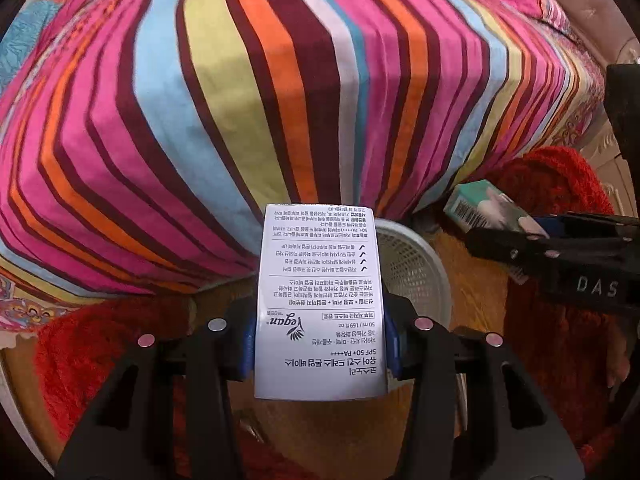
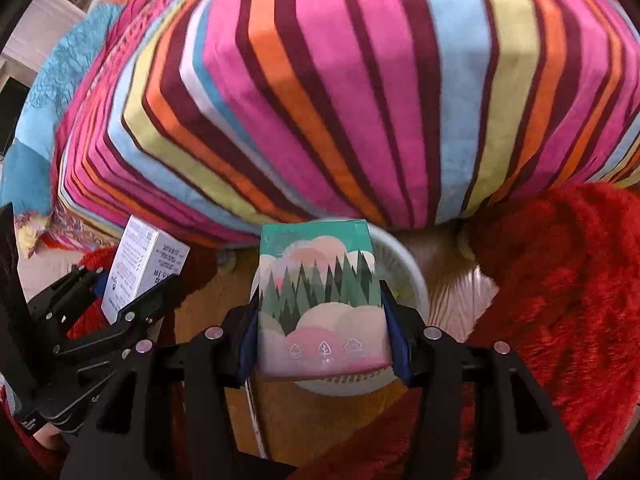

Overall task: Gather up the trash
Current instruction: 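Carry both items over the wastebasket and open both tools to drop them, then move both tools back from the wastebasket toward the bed, then grasp the teal bear-print box with the left tool while the right tool grasps a green tissue pack, then carry the teal box and green tissue pack toward the wastebasket with both tools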

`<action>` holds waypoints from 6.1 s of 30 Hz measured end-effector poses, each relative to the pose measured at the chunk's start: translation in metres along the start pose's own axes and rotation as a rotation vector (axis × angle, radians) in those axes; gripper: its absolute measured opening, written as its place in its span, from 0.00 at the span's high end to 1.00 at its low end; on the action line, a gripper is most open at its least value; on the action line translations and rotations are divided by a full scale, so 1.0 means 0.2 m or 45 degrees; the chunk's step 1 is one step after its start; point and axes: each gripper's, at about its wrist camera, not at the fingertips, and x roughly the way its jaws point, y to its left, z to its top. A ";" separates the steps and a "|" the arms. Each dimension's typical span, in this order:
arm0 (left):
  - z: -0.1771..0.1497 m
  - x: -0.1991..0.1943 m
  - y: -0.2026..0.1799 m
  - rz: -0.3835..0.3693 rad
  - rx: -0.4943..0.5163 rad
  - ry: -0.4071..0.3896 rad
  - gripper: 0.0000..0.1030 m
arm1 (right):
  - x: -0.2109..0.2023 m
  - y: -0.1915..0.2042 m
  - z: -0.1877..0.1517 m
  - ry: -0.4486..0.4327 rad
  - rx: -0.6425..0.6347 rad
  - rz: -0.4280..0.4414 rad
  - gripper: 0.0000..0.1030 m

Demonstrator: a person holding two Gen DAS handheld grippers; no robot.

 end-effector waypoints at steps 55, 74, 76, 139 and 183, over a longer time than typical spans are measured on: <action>-0.08 0.54 0.16 -0.141 -0.446 0.494 0.18 | 0.45 -0.17 -0.01 0.357 0.432 0.062 0.15; 0.10 -0.10 0.25 0.004 -0.387 -0.154 0.11 | -0.24 -0.09 0.14 -0.495 0.165 0.055 0.07; 0.13 -0.17 0.26 0.022 -0.360 -0.217 0.11 | -0.30 -0.09 0.17 -0.580 0.114 0.021 0.07; 1.99 0.14 0.73 0.026 -0.167 -0.350 0.47 | -0.01 0.45 1.30 -0.630 -0.361 -0.297 0.41; 0.90 -0.42 0.47 0.085 -0.115 -0.488 0.50 | -0.47 0.27 0.66 -0.712 -0.349 -0.269 0.53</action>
